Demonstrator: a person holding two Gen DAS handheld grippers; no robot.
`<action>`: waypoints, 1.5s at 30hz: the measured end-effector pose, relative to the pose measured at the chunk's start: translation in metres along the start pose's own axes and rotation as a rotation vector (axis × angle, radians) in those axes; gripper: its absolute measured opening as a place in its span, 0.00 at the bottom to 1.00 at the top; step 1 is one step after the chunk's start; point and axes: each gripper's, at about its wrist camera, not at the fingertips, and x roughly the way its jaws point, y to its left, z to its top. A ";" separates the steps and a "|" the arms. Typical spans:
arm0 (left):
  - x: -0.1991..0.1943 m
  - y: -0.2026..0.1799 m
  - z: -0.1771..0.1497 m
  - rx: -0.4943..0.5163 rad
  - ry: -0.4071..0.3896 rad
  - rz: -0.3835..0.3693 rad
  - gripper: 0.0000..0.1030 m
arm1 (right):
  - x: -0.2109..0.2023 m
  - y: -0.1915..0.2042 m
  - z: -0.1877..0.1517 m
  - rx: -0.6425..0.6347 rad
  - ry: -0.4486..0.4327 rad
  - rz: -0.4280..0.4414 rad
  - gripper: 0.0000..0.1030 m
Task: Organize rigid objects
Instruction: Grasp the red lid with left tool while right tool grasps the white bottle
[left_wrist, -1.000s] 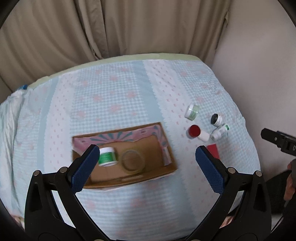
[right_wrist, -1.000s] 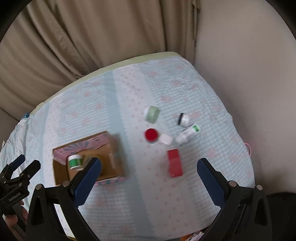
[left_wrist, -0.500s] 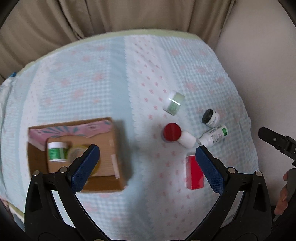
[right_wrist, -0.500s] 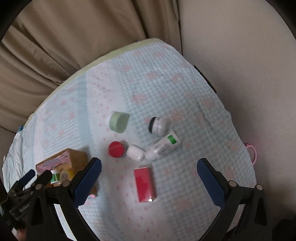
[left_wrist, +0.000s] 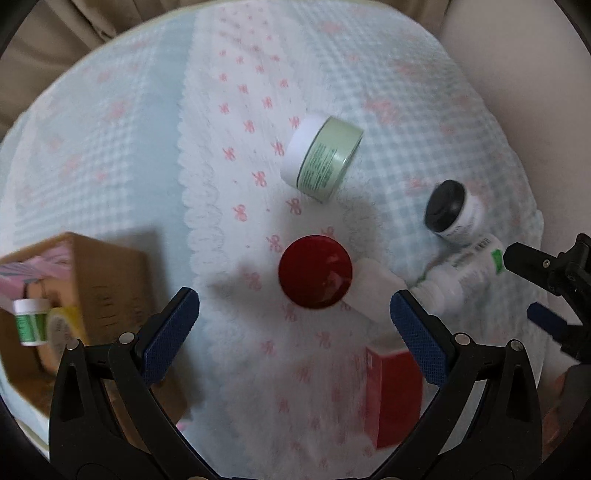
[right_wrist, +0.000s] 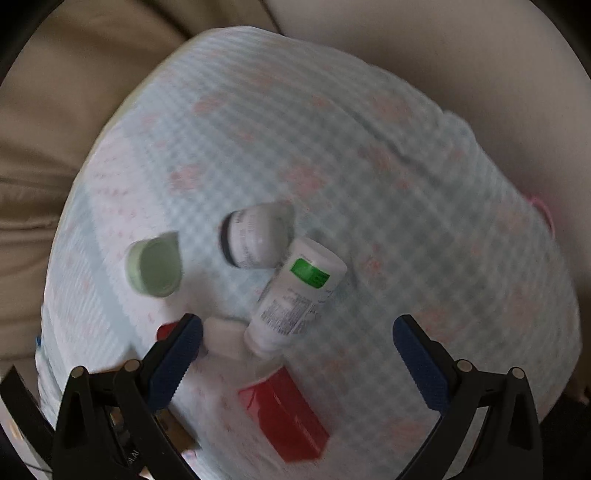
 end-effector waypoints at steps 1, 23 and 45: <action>0.007 0.000 0.001 -0.001 0.005 0.003 0.99 | 0.006 -0.001 0.001 0.014 0.001 0.001 0.98; 0.063 -0.013 0.009 -0.059 0.028 -0.041 0.52 | 0.075 -0.015 0.009 0.315 0.043 0.017 0.53; -0.012 -0.007 0.014 -0.038 -0.074 -0.070 0.51 | 0.021 -0.034 -0.005 0.292 -0.030 0.089 0.45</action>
